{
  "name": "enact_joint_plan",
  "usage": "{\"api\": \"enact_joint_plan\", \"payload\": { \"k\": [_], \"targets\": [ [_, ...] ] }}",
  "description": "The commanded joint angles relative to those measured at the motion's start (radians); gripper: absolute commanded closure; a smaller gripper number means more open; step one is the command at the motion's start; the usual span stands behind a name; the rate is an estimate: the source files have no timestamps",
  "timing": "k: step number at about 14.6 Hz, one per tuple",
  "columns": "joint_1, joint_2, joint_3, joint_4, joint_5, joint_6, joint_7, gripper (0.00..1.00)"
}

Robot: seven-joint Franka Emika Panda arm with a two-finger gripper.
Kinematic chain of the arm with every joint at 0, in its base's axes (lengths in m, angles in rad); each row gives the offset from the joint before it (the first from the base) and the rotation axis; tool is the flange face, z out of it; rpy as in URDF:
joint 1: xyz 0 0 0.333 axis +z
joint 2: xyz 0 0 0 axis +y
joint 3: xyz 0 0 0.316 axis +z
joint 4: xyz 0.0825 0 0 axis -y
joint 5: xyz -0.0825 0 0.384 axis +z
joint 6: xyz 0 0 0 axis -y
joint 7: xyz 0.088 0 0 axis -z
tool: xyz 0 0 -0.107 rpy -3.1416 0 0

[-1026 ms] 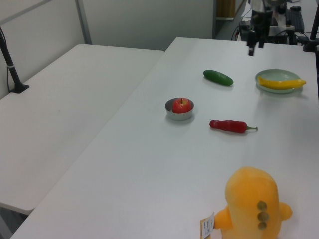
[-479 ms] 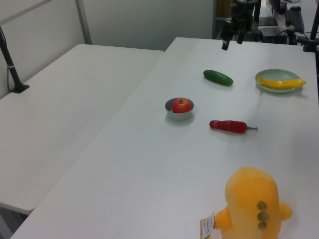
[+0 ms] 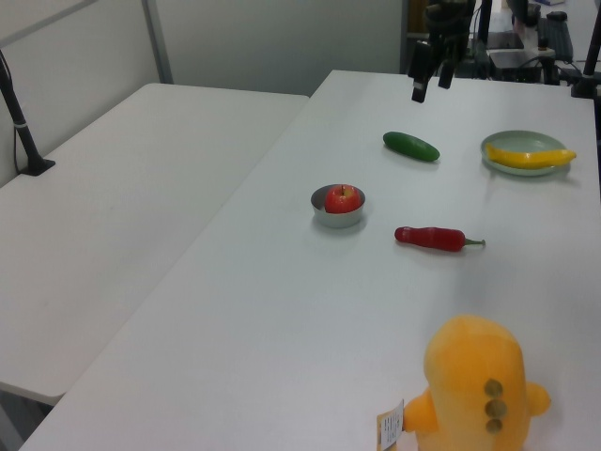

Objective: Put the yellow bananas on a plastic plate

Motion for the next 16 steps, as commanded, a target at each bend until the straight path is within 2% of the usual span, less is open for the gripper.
{"api": "enact_joint_plan", "payload": {
  "k": [1, 4, 12, 16],
  "targets": [
    [0.049, 0.052, -0.005, 0.009, 0.013, 0.047, -0.007, 0.00],
    [0.062, 0.050, -0.005, -0.014, 0.009, 0.057, -0.098, 0.00],
    [0.062, 0.052, -0.008, -0.018, 0.000, 0.052, -0.112, 0.00],
    [0.084, 0.046, -0.021, -0.029, -0.005, 0.046, -0.162, 0.00]
  ]
}}
